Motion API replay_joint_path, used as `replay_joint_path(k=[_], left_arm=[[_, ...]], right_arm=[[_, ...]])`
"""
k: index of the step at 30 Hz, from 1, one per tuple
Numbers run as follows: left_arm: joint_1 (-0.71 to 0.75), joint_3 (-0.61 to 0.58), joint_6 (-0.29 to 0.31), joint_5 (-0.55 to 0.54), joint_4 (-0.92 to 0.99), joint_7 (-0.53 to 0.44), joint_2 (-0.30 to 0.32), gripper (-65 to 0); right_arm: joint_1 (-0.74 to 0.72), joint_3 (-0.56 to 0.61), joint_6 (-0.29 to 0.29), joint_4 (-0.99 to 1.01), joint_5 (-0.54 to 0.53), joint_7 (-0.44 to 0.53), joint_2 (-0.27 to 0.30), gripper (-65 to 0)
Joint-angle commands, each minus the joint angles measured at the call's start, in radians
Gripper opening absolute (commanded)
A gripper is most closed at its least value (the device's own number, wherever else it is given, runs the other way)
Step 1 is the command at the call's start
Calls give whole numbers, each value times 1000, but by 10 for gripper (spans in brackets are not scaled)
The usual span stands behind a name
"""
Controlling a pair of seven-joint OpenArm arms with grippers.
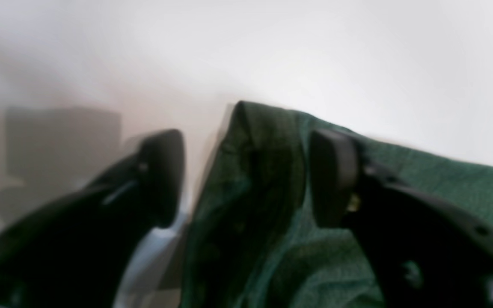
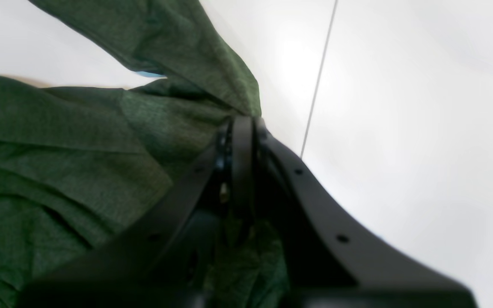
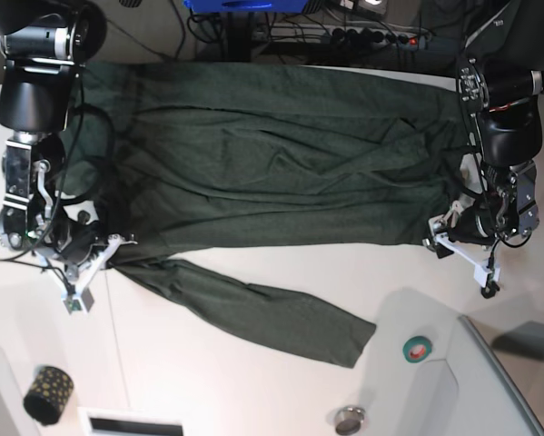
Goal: Layout the t-shirt on the table in an organized manner, then fold the t-shirt properly
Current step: 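Grasp the shirt side with the left gripper and pull it outward, then lift the shirt sides with both grippers and fold them toward the middle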
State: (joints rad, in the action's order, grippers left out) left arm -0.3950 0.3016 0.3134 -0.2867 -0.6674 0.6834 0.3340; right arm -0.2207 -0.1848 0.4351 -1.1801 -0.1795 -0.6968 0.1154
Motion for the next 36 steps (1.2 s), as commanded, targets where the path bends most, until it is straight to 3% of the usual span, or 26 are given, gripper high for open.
replay_joint_path(k=[1,5,9,13,19,31,36], left_arm=[[-9,0,0,-3,-4,25,6,-293],[-9,0,0,-1,2,25,4,-425],[-3,-14,0,-1,4,22,0,-650],[24,-106,-4,-3,4,-64,1,-650],[29,-107,-3,-10,-93,-64,7,-650],[26,12,-4,-3,-404,109,7,-650],[31,12,-3,-3,-453,121,7,-650]], right_arm=[[-26,-2,3,-19,-8,19,11,-642],[-26,-2,3,-19,-8,19,10,-642],[-26,-2,3,-19,-8,19,10,-642],[-26,-2,3,-19,-8,25,16,-642],[-39,0,5,-16,-8,72,36,-642],[-154,0,5,-7,-7,79,59,-642],[-196,0,5,22,-7,82,59,-642]])
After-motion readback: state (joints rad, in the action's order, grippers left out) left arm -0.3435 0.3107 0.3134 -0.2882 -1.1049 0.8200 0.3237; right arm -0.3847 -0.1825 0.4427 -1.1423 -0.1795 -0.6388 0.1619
